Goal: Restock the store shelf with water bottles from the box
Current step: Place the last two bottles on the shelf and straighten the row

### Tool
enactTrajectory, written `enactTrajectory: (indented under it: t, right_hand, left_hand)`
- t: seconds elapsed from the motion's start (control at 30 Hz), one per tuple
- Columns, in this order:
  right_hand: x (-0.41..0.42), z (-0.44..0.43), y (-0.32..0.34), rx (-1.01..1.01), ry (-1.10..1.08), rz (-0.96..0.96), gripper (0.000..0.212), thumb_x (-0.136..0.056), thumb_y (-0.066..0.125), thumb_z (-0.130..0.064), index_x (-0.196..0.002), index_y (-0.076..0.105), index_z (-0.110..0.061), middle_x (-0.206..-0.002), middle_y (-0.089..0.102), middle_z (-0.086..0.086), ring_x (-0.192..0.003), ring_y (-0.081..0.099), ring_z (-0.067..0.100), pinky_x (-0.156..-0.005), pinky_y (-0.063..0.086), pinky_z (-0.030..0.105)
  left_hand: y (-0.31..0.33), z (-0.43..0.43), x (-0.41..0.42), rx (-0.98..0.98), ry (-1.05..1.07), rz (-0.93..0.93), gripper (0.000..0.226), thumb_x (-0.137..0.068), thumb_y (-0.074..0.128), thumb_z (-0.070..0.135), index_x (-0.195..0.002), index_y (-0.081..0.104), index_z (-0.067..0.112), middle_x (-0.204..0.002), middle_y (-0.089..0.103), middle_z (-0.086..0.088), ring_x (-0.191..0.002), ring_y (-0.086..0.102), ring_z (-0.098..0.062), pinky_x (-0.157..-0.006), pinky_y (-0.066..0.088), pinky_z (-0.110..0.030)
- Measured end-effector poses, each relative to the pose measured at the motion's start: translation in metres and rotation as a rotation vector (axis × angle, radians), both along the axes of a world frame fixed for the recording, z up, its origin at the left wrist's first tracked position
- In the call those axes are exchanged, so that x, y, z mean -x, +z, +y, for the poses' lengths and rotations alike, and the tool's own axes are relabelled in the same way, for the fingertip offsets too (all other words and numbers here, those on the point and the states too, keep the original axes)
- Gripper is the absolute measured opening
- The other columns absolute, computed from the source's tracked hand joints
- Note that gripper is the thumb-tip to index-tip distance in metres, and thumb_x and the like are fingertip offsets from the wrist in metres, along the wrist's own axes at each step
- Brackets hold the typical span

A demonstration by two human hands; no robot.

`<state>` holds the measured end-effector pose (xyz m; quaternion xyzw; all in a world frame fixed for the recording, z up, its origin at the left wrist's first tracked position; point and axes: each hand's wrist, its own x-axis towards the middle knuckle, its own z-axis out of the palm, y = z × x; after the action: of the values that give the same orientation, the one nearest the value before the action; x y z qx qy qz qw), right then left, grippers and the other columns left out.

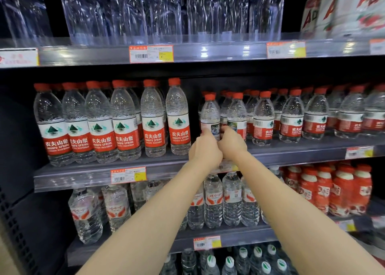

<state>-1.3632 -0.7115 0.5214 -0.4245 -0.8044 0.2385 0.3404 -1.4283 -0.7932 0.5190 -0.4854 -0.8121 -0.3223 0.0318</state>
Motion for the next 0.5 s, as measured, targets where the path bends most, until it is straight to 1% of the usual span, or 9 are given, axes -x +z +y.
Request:
enactTrajectory:
  t: [0.1,0.17,0.2,0.23,0.27,0.33,0.37,0.43,0.5]
  right_hand:
    - [-0.003,0.003,0.002,0.022,0.034,0.016,0.047,-0.090,0.068,-0.023,-0.136,0.059,-0.017,-0.123,0.070,0.005,-0.111,0.066,0.028,-0.093,0.054,0.041]
    - [-0.004,0.006,0.001,0.052,0.026,0.099,0.048,-0.090,0.070,-0.020,-0.137,0.060,-0.015,-0.118,0.072,0.005,-0.104,0.067,0.024,-0.093,0.055,0.041]
    - [-0.006,0.006,0.001,0.060,0.019,0.138,0.046,-0.091,0.071,-0.020,-0.135,0.062,-0.014,-0.112,0.073,0.005,-0.095,0.069,0.022,-0.091,0.057,0.041]
    - [-0.007,0.006,0.000,0.063,0.011,0.177,0.041,-0.091,0.072,-0.021,-0.130,0.066,-0.013,-0.104,0.074,0.003,-0.084,0.070,0.020,-0.088,0.059,0.041]
    - [-0.009,0.007,-0.002,0.070,0.000,0.222,0.034,-0.091,0.073,-0.022,-0.124,0.070,-0.012,-0.094,0.075,0.001,-0.074,0.072,0.019,-0.083,0.061,0.040]
    - [-0.013,0.006,-0.004,0.075,-0.028,0.321,0.020,-0.091,0.074,-0.021,-0.108,0.077,-0.012,-0.081,0.075,0.000,-0.058,0.072,0.015,-0.069,0.064,0.034]
    - [-0.014,0.006,-0.005,0.058,-0.044,0.350,0.014,-0.091,0.075,-0.020,-0.102,0.079,-0.012,-0.080,0.075,0.000,-0.054,0.071,0.013,-0.063,0.063,0.031]
    - [-0.016,0.006,-0.007,0.030,-0.057,0.361,0.007,-0.089,0.076,-0.021,-0.095,0.077,-0.017,-0.080,0.075,-0.002,-0.052,0.070,0.011,-0.061,0.063,0.030]
    - [-0.014,0.006,-0.009,-0.001,-0.056,0.329,0.006,-0.086,0.076,-0.026,-0.089,0.072,-0.025,-0.075,0.074,-0.004,-0.060,0.073,0.017,-0.067,0.062,0.037]
  left_hand:
    - [0.001,0.002,0.008,-0.072,0.020,-0.076,0.058,-0.096,0.054,0.009,-0.153,0.041,0.012,-0.118,0.068,-0.016,-0.102,0.066,-0.036,-0.073,0.050,-0.041]
    - [-0.003,0.002,0.013,-0.112,-0.018,-0.079,0.040,-0.099,0.054,0.012,-0.139,0.052,0.013,-0.115,0.069,-0.015,-0.103,0.067,-0.038,-0.077,0.055,-0.044]
    - [-0.005,0.001,0.015,-0.129,-0.043,-0.078,0.035,-0.100,0.055,0.014,-0.135,0.054,0.013,-0.114,0.070,-0.014,-0.103,0.067,-0.038,-0.081,0.058,-0.047]
    - [-0.007,0.000,0.017,-0.133,-0.070,-0.074,0.036,-0.100,0.056,0.016,-0.136,0.054,0.013,-0.112,0.071,-0.013,-0.102,0.068,-0.037,-0.083,0.059,-0.049]
    - [-0.009,0.000,0.020,-0.133,-0.093,-0.067,0.044,-0.100,0.057,0.018,-0.143,0.050,0.014,-0.110,0.072,-0.012,-0.100,0.069,-0.036,-0.083,0.059,-0.050]
    - [-0.012,0.000,0.025,-0.125,-0.123,-0.059,0.065,-0.100,0.059,0.020,-0.160,0.034,0.021,-0.103,0.075,-0.011,-0.092,0.071,-0.033,-0.080,0.061,-0.049]
    - [-0.014,0.000,0.026,-0.122,-0.132,-0.066,0.072,-0.100,0.059,0.021,-0.164,0.027,0.025,-0.100,0.075,-0.012,-0.089,0.071,-0.032,-0.079,0.061,-0.048]
    - [-0.017,0.001,0.027,-0.123,-0.141,-0.070,0.076,-0.101,0.059,0.023,-0.166,0.020,0.028,-0.100,0.076,-0.011,-0.088,0.071,-0.030,-0.078,0.061,-0.047]
    - [-0.015,0.003,0.025,-0.141,-0.138,-0.065,0.074,-0.102,0.058,0.024,-0.166,0.021,0.027,-0.107,0.075,-0.009,-0.093,0.071,-0.030,-0.081,0.060,-0.047]
